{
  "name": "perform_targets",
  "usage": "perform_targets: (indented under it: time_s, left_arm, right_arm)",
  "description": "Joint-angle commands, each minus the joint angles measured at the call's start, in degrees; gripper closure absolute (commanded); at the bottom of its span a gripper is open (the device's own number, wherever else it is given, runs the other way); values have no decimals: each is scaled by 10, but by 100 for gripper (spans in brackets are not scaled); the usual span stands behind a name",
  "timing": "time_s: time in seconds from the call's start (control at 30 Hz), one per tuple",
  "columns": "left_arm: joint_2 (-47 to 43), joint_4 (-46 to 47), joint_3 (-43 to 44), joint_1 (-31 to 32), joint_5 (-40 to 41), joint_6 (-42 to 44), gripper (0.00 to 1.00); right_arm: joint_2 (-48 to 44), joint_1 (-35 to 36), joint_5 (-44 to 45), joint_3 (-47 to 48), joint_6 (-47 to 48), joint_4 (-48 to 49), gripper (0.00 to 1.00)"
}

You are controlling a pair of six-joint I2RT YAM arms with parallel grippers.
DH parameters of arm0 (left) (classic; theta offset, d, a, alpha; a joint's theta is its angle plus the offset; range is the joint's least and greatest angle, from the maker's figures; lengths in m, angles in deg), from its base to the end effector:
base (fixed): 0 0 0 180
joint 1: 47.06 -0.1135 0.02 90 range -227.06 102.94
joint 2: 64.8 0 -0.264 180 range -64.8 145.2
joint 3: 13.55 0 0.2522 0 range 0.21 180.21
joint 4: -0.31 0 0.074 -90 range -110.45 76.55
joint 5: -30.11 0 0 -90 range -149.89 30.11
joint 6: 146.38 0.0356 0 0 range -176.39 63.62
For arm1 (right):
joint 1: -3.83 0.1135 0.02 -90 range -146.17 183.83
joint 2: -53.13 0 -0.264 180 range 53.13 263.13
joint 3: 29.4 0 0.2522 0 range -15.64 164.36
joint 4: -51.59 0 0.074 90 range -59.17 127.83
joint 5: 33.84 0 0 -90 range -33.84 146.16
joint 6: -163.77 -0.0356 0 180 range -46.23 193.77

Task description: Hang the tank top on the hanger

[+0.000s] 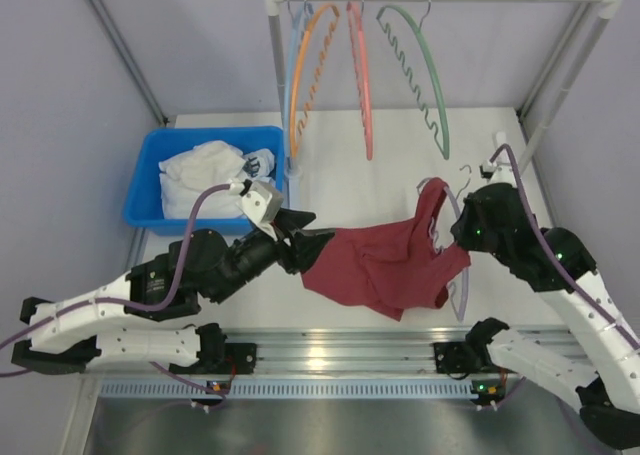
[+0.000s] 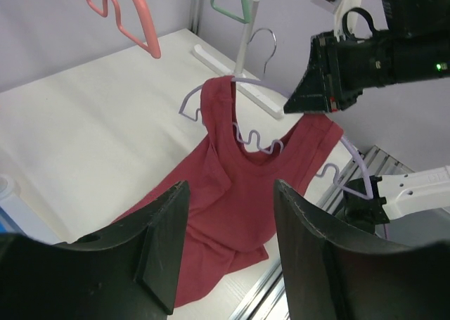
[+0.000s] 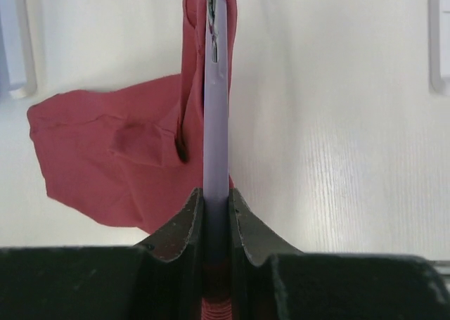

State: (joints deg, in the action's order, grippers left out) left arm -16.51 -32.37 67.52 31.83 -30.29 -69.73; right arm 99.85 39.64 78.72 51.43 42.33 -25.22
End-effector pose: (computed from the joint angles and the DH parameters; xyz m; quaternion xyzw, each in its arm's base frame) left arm 0.0483 -0.1549 0.4473 0.2177 0.6722 -0.3681 0.6044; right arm 0.1105 0.0629 0.3746 0.0442 0.9007 0.0687 0.4268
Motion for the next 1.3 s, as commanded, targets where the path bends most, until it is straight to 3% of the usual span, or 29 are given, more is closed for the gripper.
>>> perform_targets:
  time_s: [0.0, 0.03, 0.13, 0.23, 0.43, 0.6, 0.8, 1.27]
  left_arm:
    - [-11, -7, 16, 1, -12, 13, 44]
    - [-11, -12, 16, 0, -14, 12, 44]
    - [-14, -18, 14, 0, -14, 7, 44]
    - [-17, -33, 12, 1, -12, 3, 44]
    - [-15, -53, 15, 1, -18, -3, 43]
    - [-11, -55, 16, 1, -23, -2, 43]
    - [5, -53, 19, 0, -32, 1, 43]
    - [10, -61, 13, -1, -15, 14, 42]
  right_arm:
    - [12, -121, -103, 51, 81, 69, 100]
    - [17, -190, -130, 56, 93, 75, 100]
    - [44, -300, -222, 91, 132, 93, 100]
    - [84, -377, -290, 144, 154, 97, 100]
    - [166, -462, -353, 282, 179, 64, 100]
    - [245, -479, -364, 438, 204, 6, 100]
    - [304, -479, -368, 545, 210, -18, 100]
    - [371, -478, -348, 666, 232, 3, 100]
